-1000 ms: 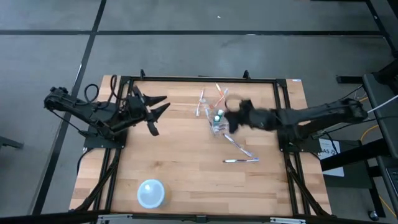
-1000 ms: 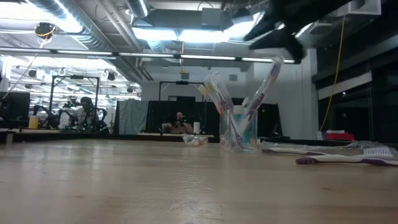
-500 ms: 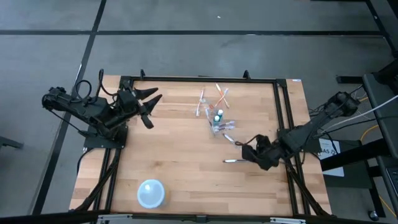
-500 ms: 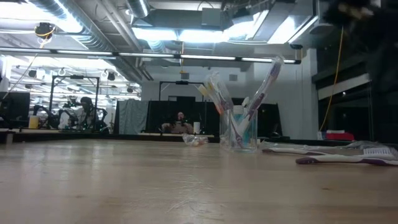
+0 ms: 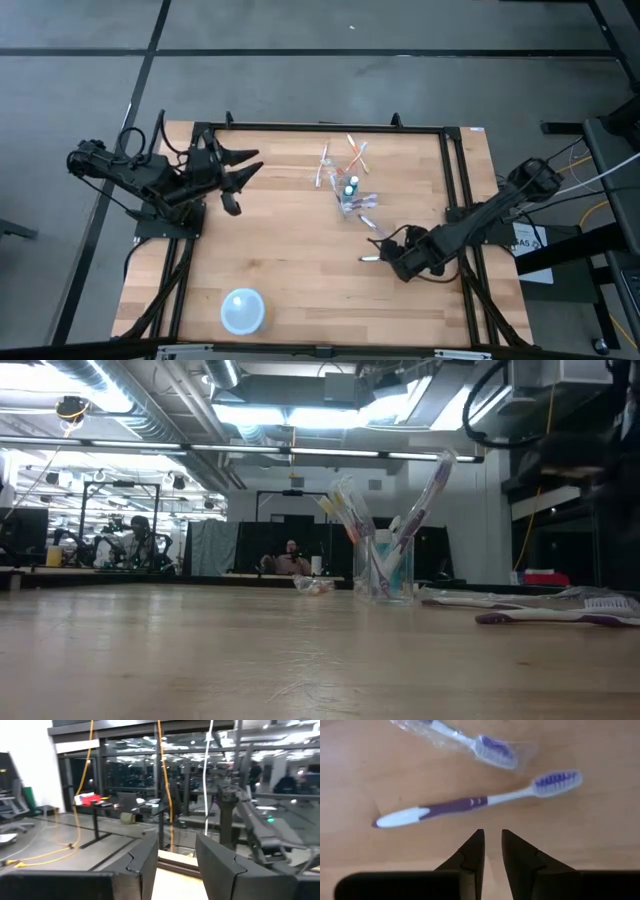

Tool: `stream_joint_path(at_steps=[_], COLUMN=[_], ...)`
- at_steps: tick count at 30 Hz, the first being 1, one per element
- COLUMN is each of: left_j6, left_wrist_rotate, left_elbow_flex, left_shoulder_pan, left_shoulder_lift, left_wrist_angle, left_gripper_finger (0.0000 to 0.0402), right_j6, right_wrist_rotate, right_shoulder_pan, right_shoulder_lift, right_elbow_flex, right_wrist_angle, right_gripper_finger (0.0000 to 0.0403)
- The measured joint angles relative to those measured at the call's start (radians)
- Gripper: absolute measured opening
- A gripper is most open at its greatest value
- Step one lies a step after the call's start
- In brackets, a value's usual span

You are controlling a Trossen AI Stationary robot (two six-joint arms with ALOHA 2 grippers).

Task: Pick & Place toothbrushing station
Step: Put the purple toothbrush into the transparent organizer

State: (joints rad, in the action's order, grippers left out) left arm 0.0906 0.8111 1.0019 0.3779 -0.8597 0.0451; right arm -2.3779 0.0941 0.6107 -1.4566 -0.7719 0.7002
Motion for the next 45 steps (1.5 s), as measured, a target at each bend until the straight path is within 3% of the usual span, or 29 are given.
stream_joint_path(at_steps=[11,21,24,30,35,41,45], left_j6=[0.001,0.001,0.001,0.002,0.002,-0.001,-0.014], left_wrist_rotate=[-0.077,-0.098,-0.098,-0.099,-0.099,-0.099,-0.098], left_elbow_flex=[0.000,0.000,0.000,0.000,0.000,0.000,0.000], left_shoulder_pan=[0.002,0.002,0.002,0.002,0.002,0.002,0.002], left_shoulder_lift=[0.001,0.001,0.001,0.000,0.000,0.000,0.000], left_wrist_angle=[0.065,0.120,0.119,0.118,0.118,0.118,0.121], left_gripper_finger=[0.0127,0.0127,0.0127,0.0127,0.0127,0.0127,0.0127], right_j6=[-0.017,-0.016,0.007,0.103,0.135,0.135,0.138], right_wrist_rotate=[-0.013,-0.002,0.062,0.324,0.424,0.400,0.321], right_shoulder_pan=[-0.024,-0.046,-0.066,-0.135,-0.203,-0.280,-0.325], right_shoulder_lift=[-0.120,-0.143,-0.144,-0.148,-0.150,-0.152,-0.152], right_elbow_flex=[0.000,-0.005,-0.002,0.003,0.003,0.007,0.042], right_wrist_angle=[-0.002,0.029,0.101,0.123,0.151,0.176,0.134], right_gripper_finger=[0.0068,0.0068,0.0068,0.0068,0.0068,0.0068,0.0068])
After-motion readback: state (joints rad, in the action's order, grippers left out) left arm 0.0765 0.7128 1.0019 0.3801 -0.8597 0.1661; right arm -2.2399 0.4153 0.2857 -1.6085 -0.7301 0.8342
